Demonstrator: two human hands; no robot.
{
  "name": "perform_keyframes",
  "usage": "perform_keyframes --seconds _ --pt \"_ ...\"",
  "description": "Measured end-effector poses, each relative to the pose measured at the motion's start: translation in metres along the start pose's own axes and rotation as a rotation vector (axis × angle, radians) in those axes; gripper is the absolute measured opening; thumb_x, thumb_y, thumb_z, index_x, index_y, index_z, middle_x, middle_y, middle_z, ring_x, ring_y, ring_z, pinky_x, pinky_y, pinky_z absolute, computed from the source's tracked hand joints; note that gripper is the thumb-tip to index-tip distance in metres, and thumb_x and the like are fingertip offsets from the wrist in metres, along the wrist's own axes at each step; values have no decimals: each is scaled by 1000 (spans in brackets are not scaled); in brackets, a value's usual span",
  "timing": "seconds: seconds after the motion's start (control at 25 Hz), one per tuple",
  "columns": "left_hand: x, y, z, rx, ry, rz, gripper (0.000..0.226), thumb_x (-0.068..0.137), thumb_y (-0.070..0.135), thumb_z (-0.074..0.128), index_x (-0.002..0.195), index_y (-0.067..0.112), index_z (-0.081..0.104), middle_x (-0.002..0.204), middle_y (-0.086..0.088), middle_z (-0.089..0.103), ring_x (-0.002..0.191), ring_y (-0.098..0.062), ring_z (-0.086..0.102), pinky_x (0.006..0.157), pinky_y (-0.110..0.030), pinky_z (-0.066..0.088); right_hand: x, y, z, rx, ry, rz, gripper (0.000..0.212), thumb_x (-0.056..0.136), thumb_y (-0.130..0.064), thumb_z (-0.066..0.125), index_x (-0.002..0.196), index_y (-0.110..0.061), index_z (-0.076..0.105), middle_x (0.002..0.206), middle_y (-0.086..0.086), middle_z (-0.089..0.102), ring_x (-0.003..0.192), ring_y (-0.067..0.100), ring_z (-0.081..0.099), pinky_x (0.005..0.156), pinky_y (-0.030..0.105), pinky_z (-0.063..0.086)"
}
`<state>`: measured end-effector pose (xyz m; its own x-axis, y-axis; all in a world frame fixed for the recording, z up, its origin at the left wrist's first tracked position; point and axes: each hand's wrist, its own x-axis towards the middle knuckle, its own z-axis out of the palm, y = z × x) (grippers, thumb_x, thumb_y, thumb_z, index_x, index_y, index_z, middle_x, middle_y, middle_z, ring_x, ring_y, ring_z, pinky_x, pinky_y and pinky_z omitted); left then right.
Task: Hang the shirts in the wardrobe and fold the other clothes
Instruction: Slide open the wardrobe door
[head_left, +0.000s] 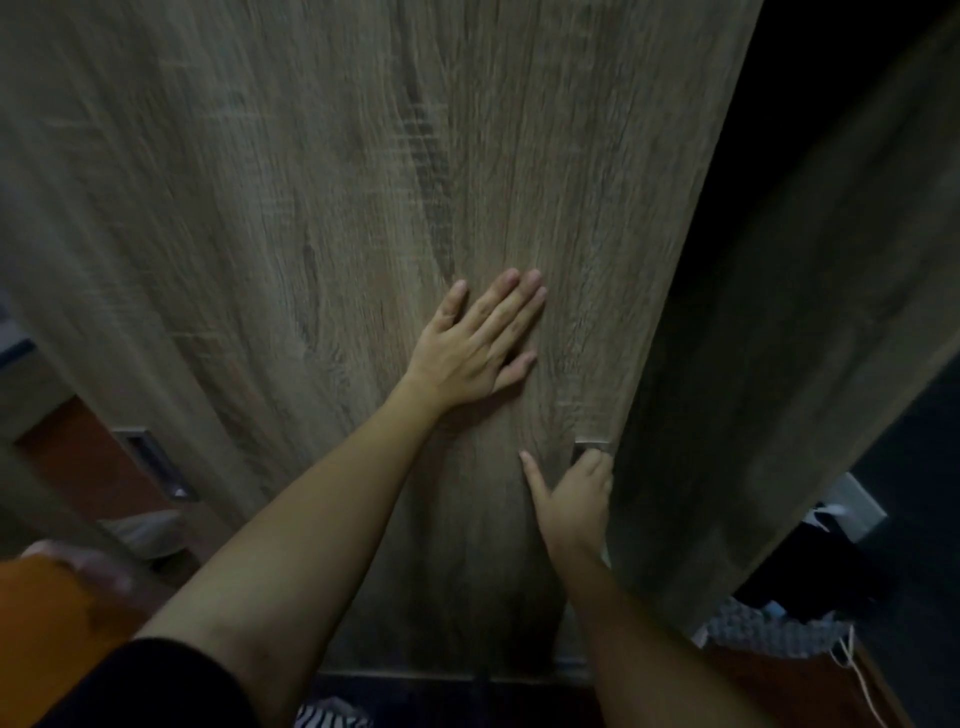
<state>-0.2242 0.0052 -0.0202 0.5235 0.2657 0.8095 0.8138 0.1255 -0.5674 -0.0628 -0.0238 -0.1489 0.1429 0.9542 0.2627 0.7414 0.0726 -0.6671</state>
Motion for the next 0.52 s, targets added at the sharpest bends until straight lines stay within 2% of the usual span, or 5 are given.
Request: perform_keyframes --seconds 0.12,0.52 --pt "-33 -42 -8 -1 1 -18 74 88 49 45 147 11 22 159 -3 1 145 -16 8 115 -42 1 -27 -37 27 6 17 -36 61 77 -60 59 107 -8 46 111 12 50 102 26 54 78 36 49" --pt "-130 -161 -30 91 -49 -103 77 86 45 39 150 11 10 159 -2 -2 146 -17 4 116 -43 -2 -107 -152 109 198 21 -51 59 73 -52 69 96 -2 49 102 20 55 96 38 56 80 43 50"
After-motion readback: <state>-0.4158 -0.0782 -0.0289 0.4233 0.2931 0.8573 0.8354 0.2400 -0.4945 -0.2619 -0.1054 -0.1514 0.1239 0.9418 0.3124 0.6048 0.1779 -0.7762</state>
